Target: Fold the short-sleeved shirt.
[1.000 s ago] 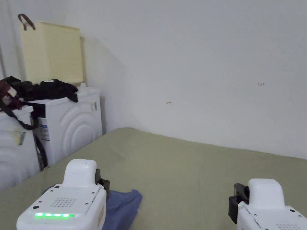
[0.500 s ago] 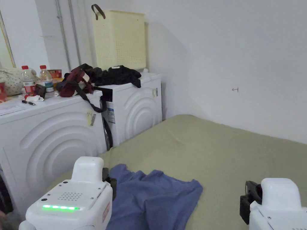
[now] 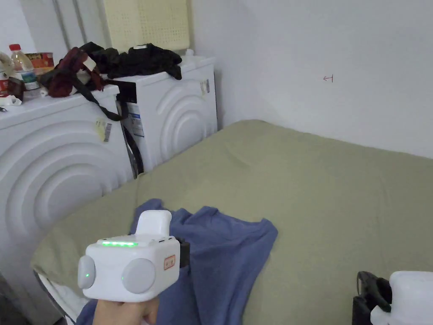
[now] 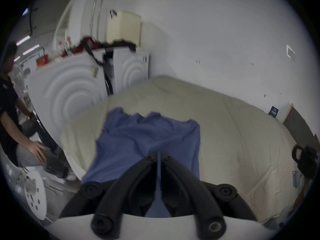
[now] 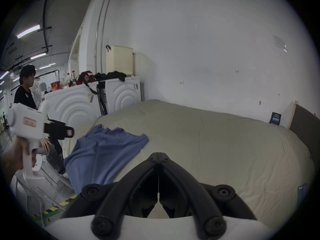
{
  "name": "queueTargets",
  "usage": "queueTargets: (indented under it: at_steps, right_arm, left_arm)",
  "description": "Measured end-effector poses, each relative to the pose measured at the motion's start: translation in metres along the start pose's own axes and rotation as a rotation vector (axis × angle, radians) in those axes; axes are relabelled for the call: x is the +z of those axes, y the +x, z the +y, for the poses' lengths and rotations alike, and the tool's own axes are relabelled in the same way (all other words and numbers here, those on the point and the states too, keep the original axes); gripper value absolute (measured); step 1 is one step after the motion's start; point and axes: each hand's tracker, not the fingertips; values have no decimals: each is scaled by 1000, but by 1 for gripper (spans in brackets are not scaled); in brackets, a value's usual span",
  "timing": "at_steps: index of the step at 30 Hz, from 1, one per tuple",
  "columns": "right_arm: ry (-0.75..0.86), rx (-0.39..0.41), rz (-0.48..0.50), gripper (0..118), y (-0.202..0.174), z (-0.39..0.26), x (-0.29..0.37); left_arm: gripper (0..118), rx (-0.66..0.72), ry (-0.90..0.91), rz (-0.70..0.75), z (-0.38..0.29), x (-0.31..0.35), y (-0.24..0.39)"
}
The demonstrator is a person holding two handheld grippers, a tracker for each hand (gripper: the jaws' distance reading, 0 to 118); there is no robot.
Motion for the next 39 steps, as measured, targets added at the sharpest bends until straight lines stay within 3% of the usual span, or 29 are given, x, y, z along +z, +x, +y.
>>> queueTargets:
  at_steps: [2, 3, 5, 6, 13, 16, 18, 19, 20, 21, 25, 29, 33, 39]
  right_arm:
    - [-47, 5, -9, 2, 7, -10, -8]
    - [-58, 6, -16, 2, 10, -15, -12]
    - [-92, 5, -30, 2, 17, -25, -20]
    - [-107, 3, -35, 2, 20, -28, -24]
    - [-195, -38, -60, 2, 37, -51, -42]
    - [-211, -43, -62, 3, 43, -52, -37]
    - [-209, -39, -68, 2, 47, -50, -28]
    - [-205, -33, -78, 3, 49, -48, -23]
    - [-200, -30, -85, 3, 53, -46, -15]
    - [-194, -29, -91, 3, 56, -44, -8]
    - [-182, -19, -136, 2, 73, -44, 30]
    - [-169, -47, -200, 2, 99, -47, 73]
    - [-141, -97, -275, 3, 127, -48, 115]
    - [-118, -123, -399, 3, 168, -55, 171]
  left_arm:
    - [22, 34, -78, -4, 0, -41, 0]
    - [43, 18, -121, -1, -1, -59, 2]
    - [107, 1, -224, -11, -5, -94, 4]
    - [118, -12, -253, -18, -8, -105, 5]
    - [118, -25, -379, -30, -38, -157, 30]
    - [115, -96, -347, 10, -46, -151, 40]
    - [92, -73, -350, -13, -43, -143, 39]
    - [70, -76, -341, -16, -39, -136, 38]
    - [29, -98, -318, -1, -37, -128, 39]
    - [3, -94, -314, 0, -35, -122, 38]
    - [3, -40, -294, -7, -25, -101, 35]
    - [3, -127, -193, -41, -2, -69, 69]
    - [3, -200, -143, -157, 21, -54, 140]
    - [3, -346, -104, -394, 22, -26, 308]
